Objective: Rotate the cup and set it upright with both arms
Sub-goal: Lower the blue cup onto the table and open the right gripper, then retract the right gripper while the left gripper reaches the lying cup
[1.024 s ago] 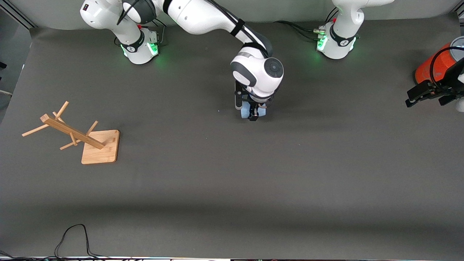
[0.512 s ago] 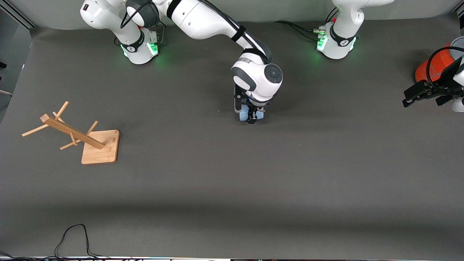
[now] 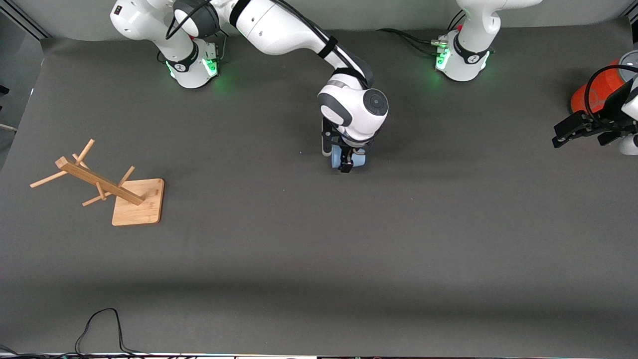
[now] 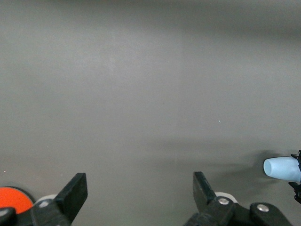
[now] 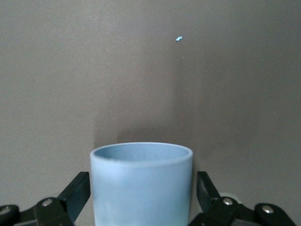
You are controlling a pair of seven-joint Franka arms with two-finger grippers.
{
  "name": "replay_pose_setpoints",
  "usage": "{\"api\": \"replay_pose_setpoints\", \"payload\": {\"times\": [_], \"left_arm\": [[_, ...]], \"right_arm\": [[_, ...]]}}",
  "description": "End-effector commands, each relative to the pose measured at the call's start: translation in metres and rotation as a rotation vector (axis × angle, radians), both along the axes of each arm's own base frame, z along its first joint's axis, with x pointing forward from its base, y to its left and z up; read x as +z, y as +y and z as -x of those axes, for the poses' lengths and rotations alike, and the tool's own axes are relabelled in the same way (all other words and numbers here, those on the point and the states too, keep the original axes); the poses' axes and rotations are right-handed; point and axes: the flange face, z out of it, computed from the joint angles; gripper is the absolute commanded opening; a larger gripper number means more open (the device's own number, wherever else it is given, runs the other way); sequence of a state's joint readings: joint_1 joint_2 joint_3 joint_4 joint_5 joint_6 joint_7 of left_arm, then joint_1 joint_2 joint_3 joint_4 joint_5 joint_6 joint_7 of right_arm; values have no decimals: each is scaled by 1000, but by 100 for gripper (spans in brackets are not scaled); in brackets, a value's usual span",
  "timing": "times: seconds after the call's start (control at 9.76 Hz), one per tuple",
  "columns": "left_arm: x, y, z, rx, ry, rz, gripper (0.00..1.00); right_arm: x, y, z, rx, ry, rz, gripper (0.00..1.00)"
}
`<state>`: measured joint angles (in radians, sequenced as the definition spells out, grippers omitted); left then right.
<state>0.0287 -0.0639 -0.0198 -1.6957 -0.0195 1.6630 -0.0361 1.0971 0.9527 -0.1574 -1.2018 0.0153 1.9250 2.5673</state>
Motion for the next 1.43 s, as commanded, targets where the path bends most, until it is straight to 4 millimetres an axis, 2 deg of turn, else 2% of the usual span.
{"api": "replay_pose_setpoints", "payload": {"times": [0.0, 0.1, 0.2, 0.51, 0.72, 0.92, 1.02, 1.33], "left_arm": [[-1, -2, 2, 10, -8, -1, 100], [1, -2, 3, 10, -7, -1, 100], [3, -1, 5, 12, -7, -1, 100], [4, -6, 5, 21, -10, 1, 100], [5, -22, 5, 41, -7, 6, 100], [2, -63, 6, 75, -3, -1, 100], [-3, -90, 8, 88, 11, -3, 100], [-35, -200, 20, 113, 44, -72, 100]], "right_arm": [[2, 7, -2, -6, -37, 1, 100], [6, 7, -3, -4, -38, -3, 100], [20, 7, -4, 1, -39, -11, 100], [105, -10, -5, 60, 40, 19, 100], [162, -40, -21, 98, 101, 33, 100], [236, -93, -46, 187, 182, 21, 100], [269, -125, -60, 238, 223, 10, 100], [350, -237, -99, 436, 335, -70, 100]]}}
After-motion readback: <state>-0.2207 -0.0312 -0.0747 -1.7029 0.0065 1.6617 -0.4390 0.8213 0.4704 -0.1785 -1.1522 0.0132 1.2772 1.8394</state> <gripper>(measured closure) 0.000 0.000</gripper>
